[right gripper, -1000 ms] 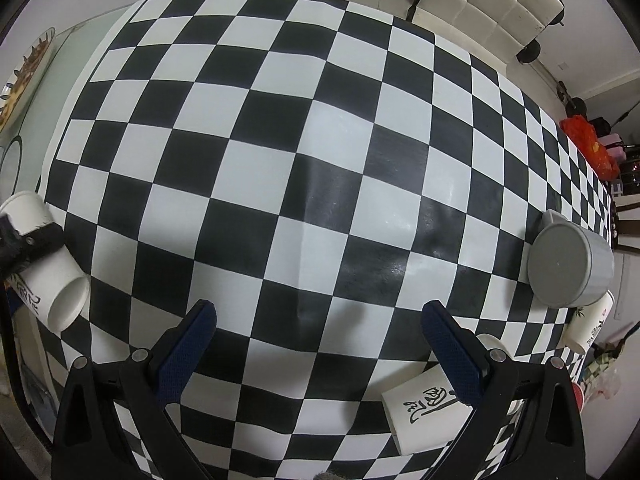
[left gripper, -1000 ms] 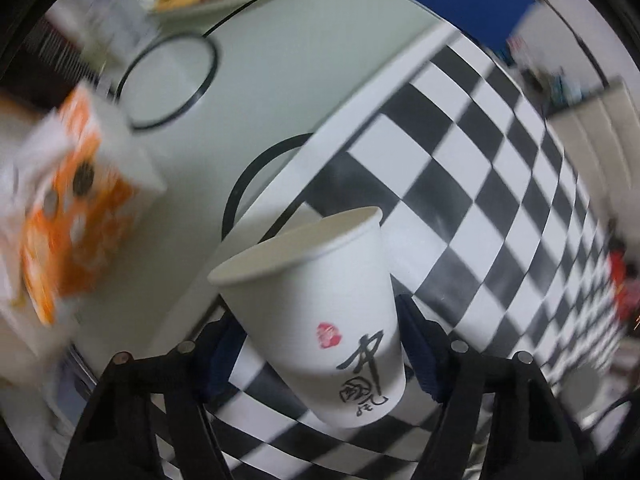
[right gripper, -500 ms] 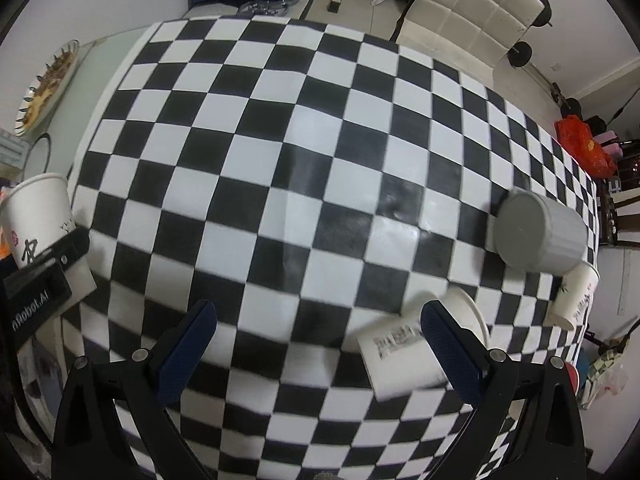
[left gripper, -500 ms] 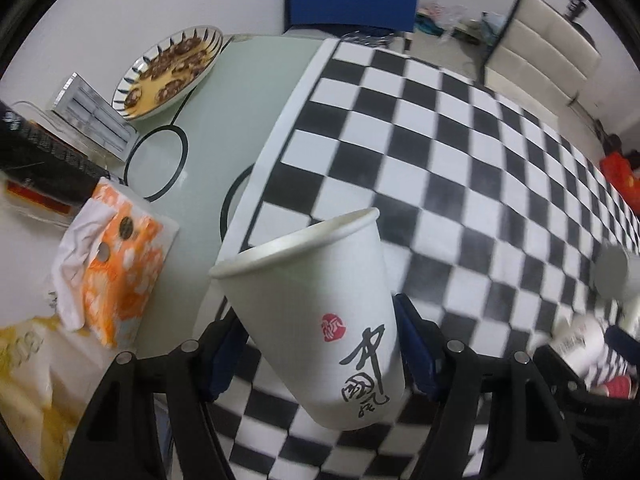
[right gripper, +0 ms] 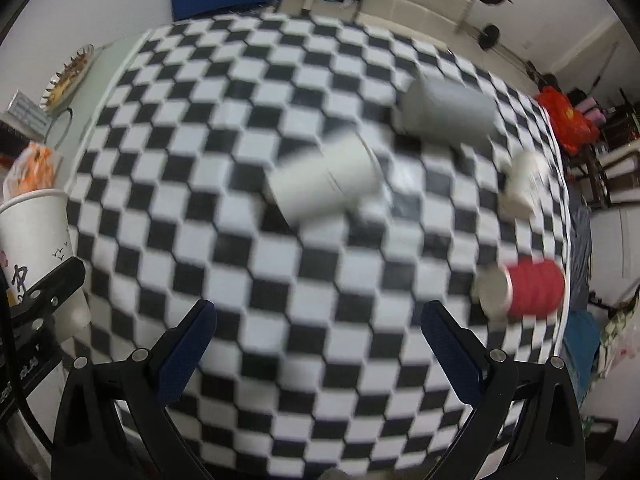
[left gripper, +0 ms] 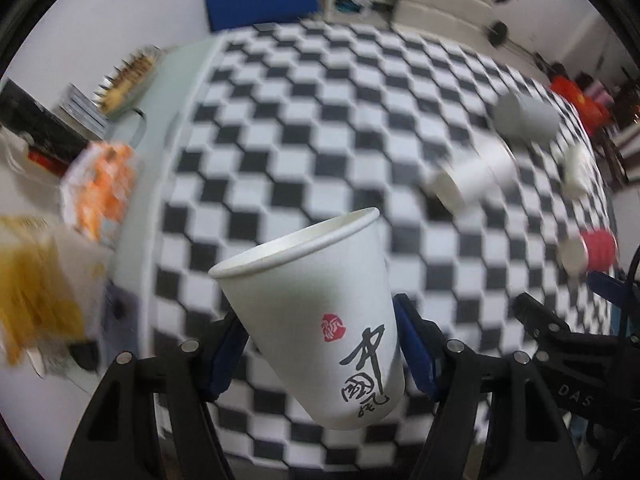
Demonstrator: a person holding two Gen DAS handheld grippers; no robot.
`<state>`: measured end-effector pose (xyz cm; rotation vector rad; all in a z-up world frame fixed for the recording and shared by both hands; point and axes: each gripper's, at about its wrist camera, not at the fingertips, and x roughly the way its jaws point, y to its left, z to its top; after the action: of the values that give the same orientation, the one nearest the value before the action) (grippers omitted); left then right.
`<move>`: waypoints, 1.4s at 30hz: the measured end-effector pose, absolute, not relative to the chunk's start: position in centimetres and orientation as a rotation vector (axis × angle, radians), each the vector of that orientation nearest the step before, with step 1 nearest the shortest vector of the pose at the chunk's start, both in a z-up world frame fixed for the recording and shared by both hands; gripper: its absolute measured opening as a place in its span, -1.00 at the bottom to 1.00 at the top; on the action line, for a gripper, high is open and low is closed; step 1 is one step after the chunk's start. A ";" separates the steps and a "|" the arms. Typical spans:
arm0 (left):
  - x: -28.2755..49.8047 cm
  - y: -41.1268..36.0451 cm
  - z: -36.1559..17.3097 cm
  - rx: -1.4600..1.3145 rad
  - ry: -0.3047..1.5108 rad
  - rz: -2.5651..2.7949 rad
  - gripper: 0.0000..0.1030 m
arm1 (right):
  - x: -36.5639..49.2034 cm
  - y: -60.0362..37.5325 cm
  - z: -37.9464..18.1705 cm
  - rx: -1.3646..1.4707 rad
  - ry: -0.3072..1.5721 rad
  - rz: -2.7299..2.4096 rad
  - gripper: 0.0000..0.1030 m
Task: Flip cup upright
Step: 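Lift the white cup and rotate the left tool to turn it upright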
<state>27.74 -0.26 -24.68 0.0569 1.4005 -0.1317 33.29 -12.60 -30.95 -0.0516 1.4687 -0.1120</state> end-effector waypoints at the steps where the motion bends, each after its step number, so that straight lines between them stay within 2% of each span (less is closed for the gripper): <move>1: 26.8 -1.1 -25.2 0.059 1.417 -0.147 0.31 | 31.8 -13.6 -31.3 -0.039 1.477 -0.123 1.00; 7: 22.7 -5.7 -28.7 0.059 1.513 -0.219 0.31 | 24.8 -20.1 -35.2 0.094 1.545 -0.145 1.00; 14: 23.0 -8.9 -32.0 0.048 1.554 -0.242 0.31 | 21.7 -24.0 -38.5 0.131 1.564 -0.155 1.00; 25: 24.6 -14.0 -35.5 0.208 1.598 -0.318 0.31 | 18.6 -26.7 -40.3 0.180 1.613 -0.190 1.00; 31: 24.2 -14.6 -36.7 0.190 1.643 -0.328 0.33 | 17.8 -27.5 -40.0 0.195 1.612 -0.214 1.00; 33: 24.2 -14.3 -36.8 0.161 1.646 -0.324 0.39 | 17.8 -27.6 -39.7 0.203 1.607 -0.212 1.00; 36: 24.1 -14.1 -36.7 0.150 1.638 -0.321 0.75 | 18.4 -27.4 -39.3 0.212 1.606 -0.197 1.00; 42: 23.8 -12.7 -34.7 0.077 1.588 -0.316 0.77 | 20.2 -26.3 -36.9 0.221 1.591 -0.175 1.00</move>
<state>23.79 -12.72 -34.70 0.0767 1.5877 -0.3163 20.21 -26.30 -36.88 0.2213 1.5914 -0.1745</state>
